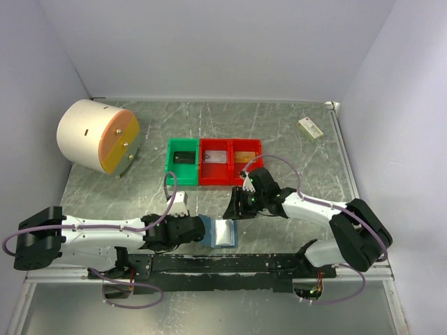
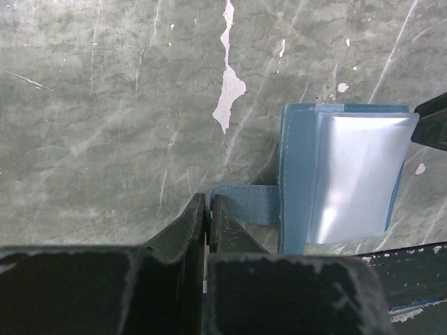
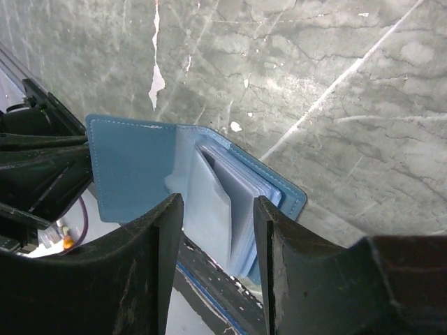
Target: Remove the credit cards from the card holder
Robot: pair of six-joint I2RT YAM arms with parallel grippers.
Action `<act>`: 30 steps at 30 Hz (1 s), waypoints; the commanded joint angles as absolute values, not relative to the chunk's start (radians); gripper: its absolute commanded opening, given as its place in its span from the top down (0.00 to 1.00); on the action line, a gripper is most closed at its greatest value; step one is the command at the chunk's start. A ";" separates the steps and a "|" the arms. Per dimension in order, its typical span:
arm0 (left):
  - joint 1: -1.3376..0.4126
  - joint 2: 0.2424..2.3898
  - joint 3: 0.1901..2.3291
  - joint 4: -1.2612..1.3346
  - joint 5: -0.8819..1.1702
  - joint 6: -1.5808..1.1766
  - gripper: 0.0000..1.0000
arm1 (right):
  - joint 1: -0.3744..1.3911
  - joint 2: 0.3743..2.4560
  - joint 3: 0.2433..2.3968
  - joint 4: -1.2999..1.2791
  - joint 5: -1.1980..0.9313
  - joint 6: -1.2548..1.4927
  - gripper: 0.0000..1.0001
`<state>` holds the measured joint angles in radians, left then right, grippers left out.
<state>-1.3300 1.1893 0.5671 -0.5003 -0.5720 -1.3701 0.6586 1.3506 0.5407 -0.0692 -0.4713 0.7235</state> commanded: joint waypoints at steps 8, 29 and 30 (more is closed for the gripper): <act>-1.327 1.181 0.566 -0.493 -0.583 -1.369 0.93 | 0.664 1.358 0.528 -0.001 -0.563 0.713 0.55; -1.327 1.173 0.550 -0.480 -0.580 -1.377 0.93 | 0.760 1.320 0.472 0.227 -0.695 0.888 0.57; -1.327 1.170 0.547 -0.480 -0.580 -1.380 0.93 | 0.770 1.319 0.476 0.236 -0.692 0.893 0.56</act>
